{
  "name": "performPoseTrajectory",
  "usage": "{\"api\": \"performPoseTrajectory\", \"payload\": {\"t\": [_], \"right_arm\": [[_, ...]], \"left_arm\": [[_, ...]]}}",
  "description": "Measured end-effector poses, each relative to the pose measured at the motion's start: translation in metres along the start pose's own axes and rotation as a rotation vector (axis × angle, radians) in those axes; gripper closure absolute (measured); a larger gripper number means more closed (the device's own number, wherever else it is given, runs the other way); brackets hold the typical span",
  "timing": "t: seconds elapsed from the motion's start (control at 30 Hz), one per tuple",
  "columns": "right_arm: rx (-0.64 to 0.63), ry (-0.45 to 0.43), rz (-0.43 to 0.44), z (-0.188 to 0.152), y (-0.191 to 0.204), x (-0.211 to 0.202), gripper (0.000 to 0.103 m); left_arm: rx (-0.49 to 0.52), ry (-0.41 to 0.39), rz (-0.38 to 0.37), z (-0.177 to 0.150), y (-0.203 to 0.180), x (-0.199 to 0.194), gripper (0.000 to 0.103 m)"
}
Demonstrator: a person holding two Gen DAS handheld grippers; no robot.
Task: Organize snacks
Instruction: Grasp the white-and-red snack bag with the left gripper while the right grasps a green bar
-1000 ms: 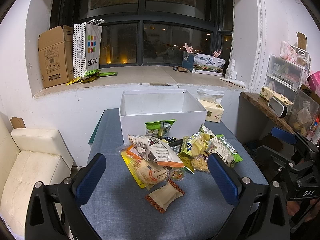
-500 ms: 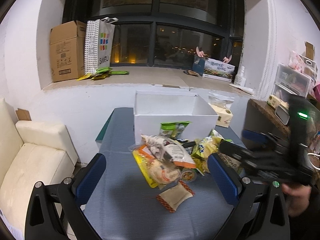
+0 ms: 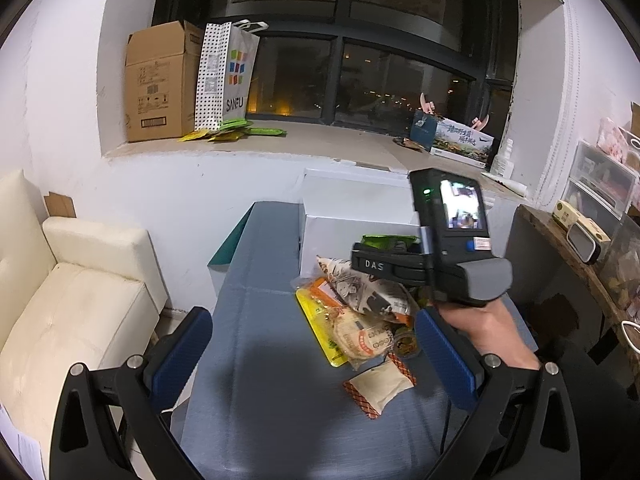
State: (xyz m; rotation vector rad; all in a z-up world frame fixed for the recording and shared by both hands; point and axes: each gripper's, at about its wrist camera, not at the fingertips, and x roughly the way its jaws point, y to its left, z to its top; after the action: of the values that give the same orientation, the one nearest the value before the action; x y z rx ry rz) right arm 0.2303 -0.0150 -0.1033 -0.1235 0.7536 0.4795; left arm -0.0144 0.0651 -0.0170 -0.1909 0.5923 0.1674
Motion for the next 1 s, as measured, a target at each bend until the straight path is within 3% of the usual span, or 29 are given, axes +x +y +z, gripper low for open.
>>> {"api": "performPoseTrajectory", "payload": {"t": [0.03,0.1,0.37,0.6,0.83,0.97,1.0], "right_arm": [[0.0,0.016,-0.004,0.0,0.001,0.005,0.026],[-0.005,0.028,-0.027,-0.001,0.002,0.014,0.035],[-0.013,-0.084,0.042,0.001,-0.005,-0.018,0.037],[0.036,-0.215,0.117,0.006,-0.04,-0.1,0.037],[0.098,-0.332,0.121,-0.017,-0.091,-0.184,0.037],[0.141,-0.375,0.135,-0.042,-0.112,-0.218,0.037],[0.142,-0.381,0.135,-0.045,-0.113,-0.222,0.037]], "left_arm": [[-0.002,0.002,0.001,-0.001,0.001,0.001,0.0],[-0.003,0.004,0.001,-0.002,0.002,0.002,0.0],[0.007,0.021,0.0,-0.003,-0.004,0.011,0.0],[0.023,0.119,-0.058,0.002,-0.024,0.054,0.0],[-0.045,0.304,-0.173,0.022,-0.044,0.134,0.0],[-0.192,0.465,-0.216,0.025,-0.035,0.196,0.002],[-0.23,0.501,-0.223,0.023,-0.031,0.208,0.01]]}}
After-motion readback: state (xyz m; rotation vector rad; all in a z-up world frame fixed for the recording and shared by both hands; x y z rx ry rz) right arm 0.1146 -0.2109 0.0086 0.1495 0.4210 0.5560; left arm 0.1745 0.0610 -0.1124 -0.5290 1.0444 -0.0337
